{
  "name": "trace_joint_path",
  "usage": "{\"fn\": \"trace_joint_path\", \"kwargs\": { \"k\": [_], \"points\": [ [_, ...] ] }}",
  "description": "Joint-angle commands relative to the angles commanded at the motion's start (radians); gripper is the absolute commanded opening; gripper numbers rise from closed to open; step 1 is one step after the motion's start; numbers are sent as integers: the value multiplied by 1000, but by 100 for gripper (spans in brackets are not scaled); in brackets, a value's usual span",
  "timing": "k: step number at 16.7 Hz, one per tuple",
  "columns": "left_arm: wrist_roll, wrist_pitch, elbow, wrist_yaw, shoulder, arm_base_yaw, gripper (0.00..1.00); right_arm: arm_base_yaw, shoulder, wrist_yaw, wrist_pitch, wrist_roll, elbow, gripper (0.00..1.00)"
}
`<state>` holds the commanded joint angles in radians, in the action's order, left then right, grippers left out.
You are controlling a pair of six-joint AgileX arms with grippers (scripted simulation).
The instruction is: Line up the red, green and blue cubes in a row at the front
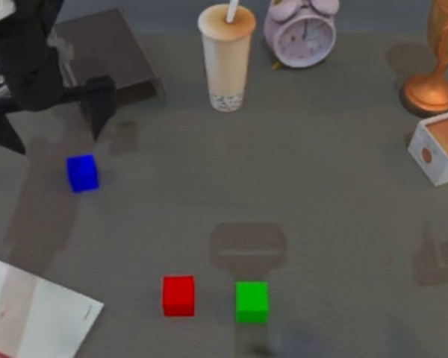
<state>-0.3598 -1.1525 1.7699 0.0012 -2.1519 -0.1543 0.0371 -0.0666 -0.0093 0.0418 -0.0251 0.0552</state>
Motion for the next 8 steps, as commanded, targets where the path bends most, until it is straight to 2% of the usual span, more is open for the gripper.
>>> {"fn": "trace_joint_path", "kwargs": {
  "k": [8],
  "points": [
    [-13, -36, 69, 2, -68, -1, 100, -27, 67, 9, -42, 25, -55, 100]
  ]
}}
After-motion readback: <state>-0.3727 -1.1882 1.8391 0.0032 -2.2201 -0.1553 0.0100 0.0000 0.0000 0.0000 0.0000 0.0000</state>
